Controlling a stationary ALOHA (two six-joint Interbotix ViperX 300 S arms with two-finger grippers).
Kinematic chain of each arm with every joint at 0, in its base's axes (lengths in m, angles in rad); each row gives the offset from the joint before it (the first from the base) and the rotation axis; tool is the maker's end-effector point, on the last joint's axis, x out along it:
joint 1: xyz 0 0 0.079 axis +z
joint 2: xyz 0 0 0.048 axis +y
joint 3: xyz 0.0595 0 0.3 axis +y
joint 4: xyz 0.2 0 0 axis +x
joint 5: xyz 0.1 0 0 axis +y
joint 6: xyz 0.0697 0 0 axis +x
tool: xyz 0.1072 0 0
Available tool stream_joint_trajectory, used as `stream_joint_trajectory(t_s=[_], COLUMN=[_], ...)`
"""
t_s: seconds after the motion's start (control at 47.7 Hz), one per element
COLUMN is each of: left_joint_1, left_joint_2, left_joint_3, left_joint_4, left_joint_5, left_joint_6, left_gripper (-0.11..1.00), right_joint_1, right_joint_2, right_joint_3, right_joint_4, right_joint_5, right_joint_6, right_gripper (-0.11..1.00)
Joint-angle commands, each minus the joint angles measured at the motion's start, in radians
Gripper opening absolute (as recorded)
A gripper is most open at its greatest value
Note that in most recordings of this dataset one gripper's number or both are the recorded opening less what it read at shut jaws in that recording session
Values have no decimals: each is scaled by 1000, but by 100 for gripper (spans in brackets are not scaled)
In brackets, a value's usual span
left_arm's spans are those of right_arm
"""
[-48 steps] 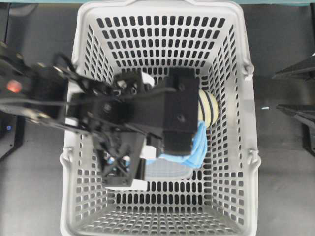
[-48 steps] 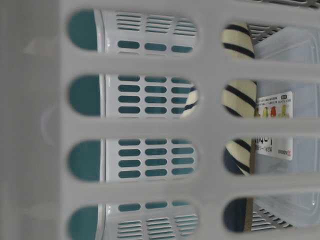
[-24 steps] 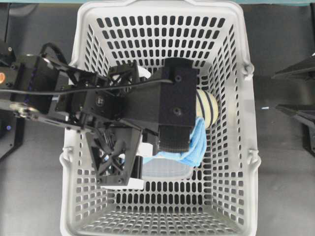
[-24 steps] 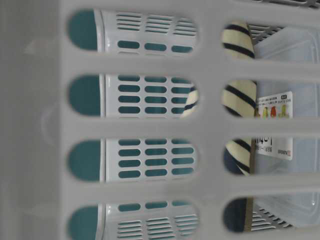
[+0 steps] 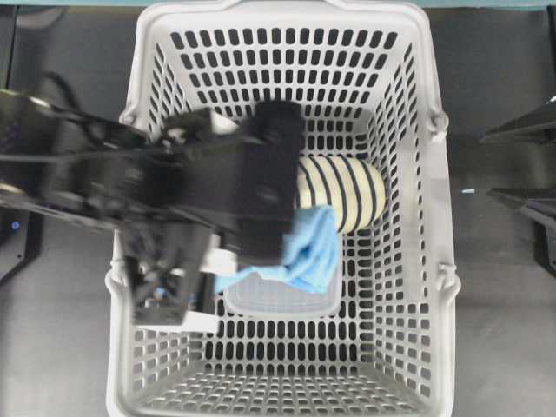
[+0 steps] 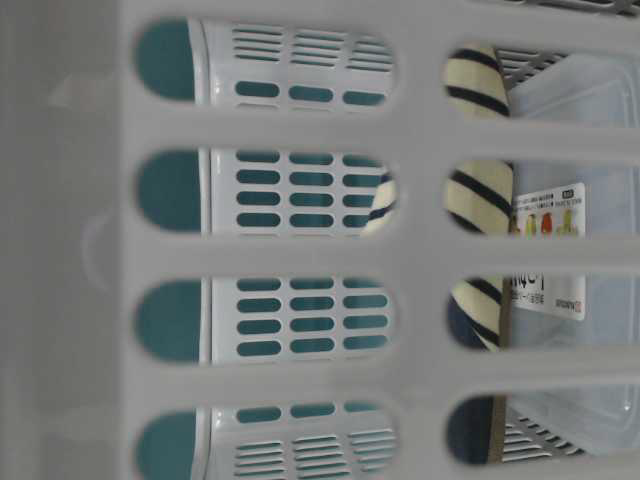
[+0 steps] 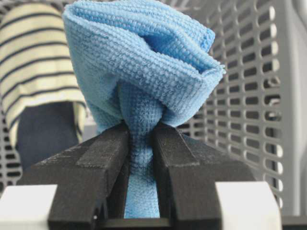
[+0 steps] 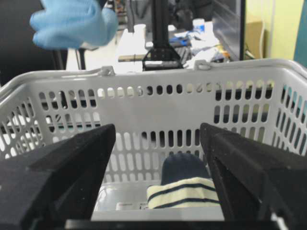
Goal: Pick up the blue cloth from the shopping basket with the left arm.
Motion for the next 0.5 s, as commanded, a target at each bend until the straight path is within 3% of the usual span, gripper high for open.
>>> stream_joint_trajectory(t_s=[0.0, 0.483], left_joint_1=[-2, 6], left_joint_2=[-66, -238], left_joint_3=[58, 316], left_joint_4=[5, 5], left_joint_5=[-80, -287], left_joint_6=[0, 3], left_gripper=[12, 12], right_joint_1=[0, 0], right_joint_2=[6, 6], right_joint_3=[-8, -8], right_joint_4=[3, 3], right_joint_5=[-8, -14], right_joint_6=[2, 2], right_gripper=[69, 69])
